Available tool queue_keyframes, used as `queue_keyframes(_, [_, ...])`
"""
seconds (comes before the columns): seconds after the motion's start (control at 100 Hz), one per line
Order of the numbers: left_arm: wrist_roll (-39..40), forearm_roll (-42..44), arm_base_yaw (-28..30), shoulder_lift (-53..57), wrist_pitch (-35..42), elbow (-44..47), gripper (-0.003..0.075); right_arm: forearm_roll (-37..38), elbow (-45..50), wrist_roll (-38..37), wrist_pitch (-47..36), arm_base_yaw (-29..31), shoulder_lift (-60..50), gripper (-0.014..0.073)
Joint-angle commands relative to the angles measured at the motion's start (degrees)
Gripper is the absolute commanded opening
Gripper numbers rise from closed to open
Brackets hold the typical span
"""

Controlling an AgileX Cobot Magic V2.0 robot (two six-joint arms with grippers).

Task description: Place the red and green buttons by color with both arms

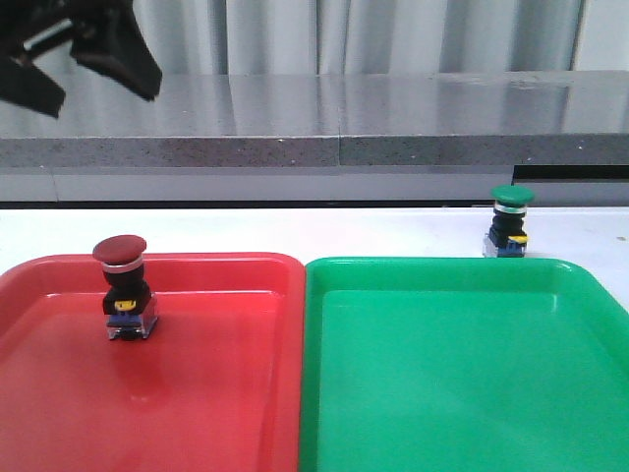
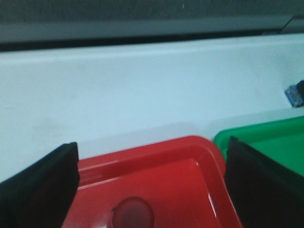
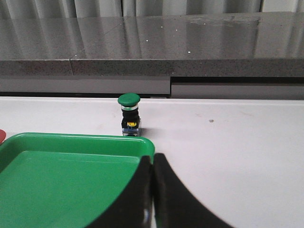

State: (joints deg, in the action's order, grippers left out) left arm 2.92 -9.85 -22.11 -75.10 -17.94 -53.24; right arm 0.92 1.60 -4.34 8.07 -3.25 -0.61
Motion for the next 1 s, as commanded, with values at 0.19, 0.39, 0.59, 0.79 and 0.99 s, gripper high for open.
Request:
queue_keyframes(0.19, [0.1,2.5,2.9,11.6,6.1,-1.1,0.0554,-0.1,-0.9,0.1,-4.6,0.4,-1.2,-0.0068])
queue_keyframes(0.39, [0.1,2.5,7.1,20.1,7.6,3.7,0.0553,-0.1,-0.9,0.1,-4.6,0.4,-1.2,-0.0068])
queue_keyframes(0.59, [0.0,3.5,7.8,28.8,7.6,11.7,0.0542,-0.1,-0.9,0.1,-4.6,0.4,-1.2,-0.0068])
queue_keyframes(0.79, [-0.2,3.5,7.8,36.8,7.7,18.1,0.0365,-0.1,-0.9,0.1,-4.6,0.4,-1.2,-0.0068])
queue_keyframes(0.99, [-0.4,3.6,7.8,40.4,7.6,20.3,0.0071,-0.1,-0.9,0.1,-4.6,0.4,-1.2,-0.0068])
